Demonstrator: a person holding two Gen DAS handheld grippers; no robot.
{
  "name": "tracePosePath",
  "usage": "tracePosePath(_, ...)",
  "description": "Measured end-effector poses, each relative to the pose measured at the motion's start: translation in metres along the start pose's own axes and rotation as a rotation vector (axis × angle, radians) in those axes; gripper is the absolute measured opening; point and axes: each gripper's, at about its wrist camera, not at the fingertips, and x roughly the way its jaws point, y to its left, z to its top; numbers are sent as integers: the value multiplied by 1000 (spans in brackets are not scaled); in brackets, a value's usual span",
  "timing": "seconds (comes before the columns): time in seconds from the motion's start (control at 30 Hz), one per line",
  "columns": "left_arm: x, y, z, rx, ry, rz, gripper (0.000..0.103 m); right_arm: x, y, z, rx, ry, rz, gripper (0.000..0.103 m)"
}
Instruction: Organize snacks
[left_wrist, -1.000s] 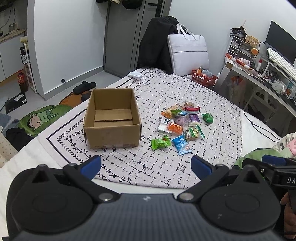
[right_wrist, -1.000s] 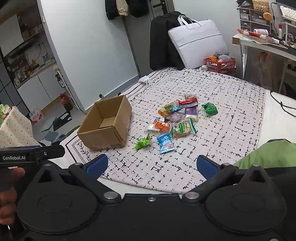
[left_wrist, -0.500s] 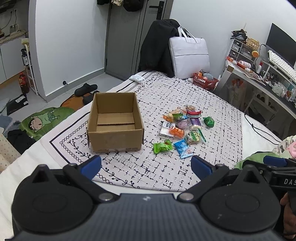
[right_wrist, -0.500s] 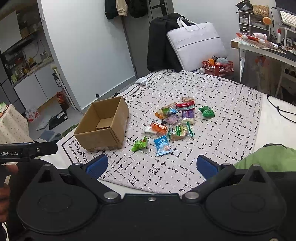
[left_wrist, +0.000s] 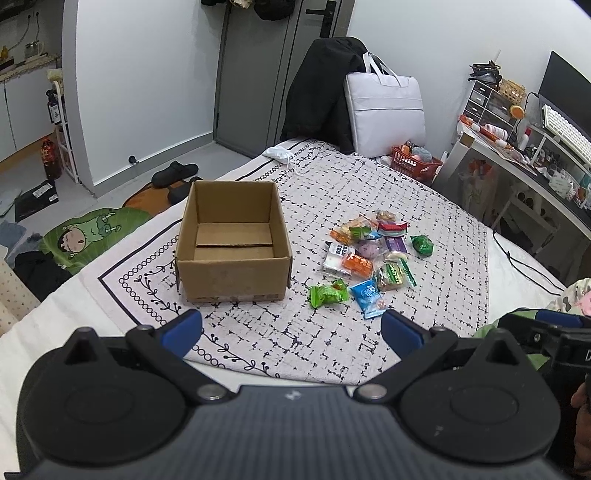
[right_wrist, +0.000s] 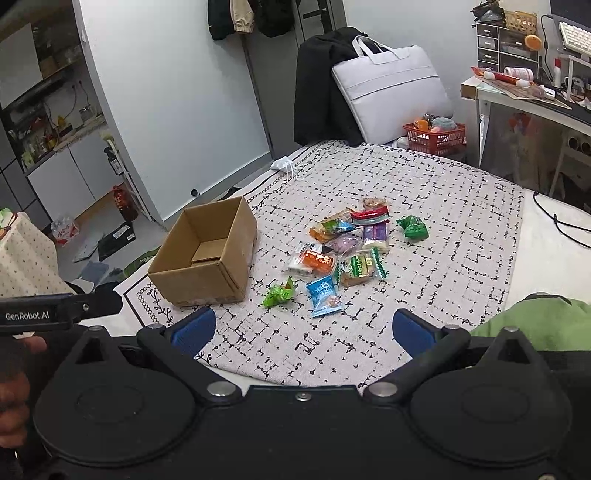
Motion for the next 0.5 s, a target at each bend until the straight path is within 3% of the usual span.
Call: tracePosePath(0.5,28,-8,9,-24,28,-13,103,20,-13,16,35,25,6,103)
